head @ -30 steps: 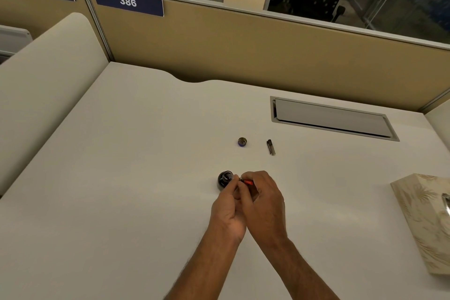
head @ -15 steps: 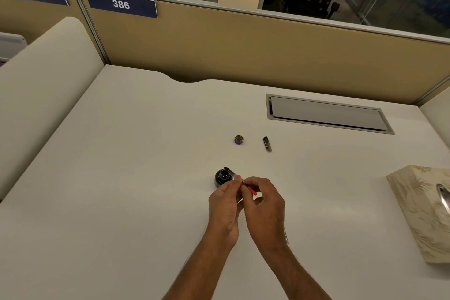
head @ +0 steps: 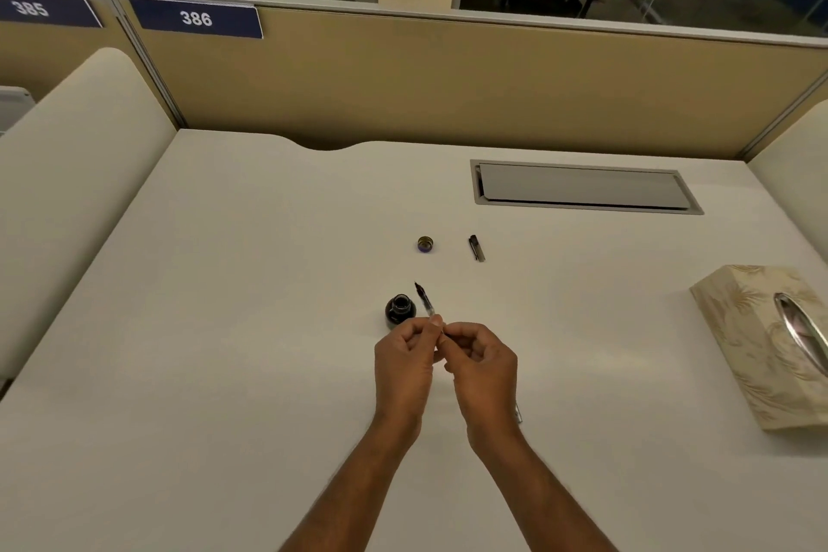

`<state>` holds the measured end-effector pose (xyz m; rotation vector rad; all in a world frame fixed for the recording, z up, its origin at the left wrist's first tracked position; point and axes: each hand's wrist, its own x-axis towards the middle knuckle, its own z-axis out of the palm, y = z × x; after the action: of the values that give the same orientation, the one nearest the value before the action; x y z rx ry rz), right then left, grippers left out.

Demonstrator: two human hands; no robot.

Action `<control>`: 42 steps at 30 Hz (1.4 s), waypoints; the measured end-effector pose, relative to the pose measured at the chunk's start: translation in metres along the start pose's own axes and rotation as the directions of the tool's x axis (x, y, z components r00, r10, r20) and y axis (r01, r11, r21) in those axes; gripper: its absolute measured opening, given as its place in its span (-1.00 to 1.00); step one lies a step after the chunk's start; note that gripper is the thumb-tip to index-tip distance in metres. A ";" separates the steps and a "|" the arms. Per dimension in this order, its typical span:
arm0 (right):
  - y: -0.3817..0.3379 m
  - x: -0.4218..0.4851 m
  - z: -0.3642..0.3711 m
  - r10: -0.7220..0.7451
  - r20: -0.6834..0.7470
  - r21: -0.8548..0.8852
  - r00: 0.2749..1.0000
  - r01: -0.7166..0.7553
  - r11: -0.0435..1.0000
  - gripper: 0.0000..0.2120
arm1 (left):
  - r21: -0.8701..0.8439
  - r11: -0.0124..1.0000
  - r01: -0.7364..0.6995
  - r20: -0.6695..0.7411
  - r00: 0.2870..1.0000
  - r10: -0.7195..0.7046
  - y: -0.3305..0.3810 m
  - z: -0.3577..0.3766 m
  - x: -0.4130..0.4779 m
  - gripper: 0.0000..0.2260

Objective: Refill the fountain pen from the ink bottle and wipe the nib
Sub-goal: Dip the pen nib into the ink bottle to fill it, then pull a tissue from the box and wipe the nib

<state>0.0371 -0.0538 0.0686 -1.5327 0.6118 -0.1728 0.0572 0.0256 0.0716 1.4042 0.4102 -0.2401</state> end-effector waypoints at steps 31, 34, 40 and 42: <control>-0.032 -0.053 -0.077 -0.095 -0.039 0.045 0.995 0.097 0.994 -0.88 | -0.088 0.995 0.043 0.183 0.983 -0.026 0.033 0.034 -0.075 -0.85; -0.036 -0.048 -0.101 -0.117 -0.010 0.049 0.993 0.117 0.992 -0.88 | -0.085 0.996 0.033 0.184 0.983 -0.017 0.031 0.054 -0.083 -0.85; -0.042 -0.026 -0.173 -0.185 0.086 0.042 0.979 0.182 0.982 -0.94 | -0.101 0.995 0.023 0.151 0.989 -0.007 0.013 0.117 -0.101 -0.88; -0.043 -0.018 -0.205 -0.216 0.132 0.030 0.968 0.213 0.976 -0.93 | -0.119 0.993 0.027 0.142 0.990 -0.010 0.005 0.140 -0.108 -0.83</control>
<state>-0.0627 -0.2277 0.1302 -1.5798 0.3361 -0.2363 -0.0195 -0.1198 0.1366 1.2572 0.3157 -0.3227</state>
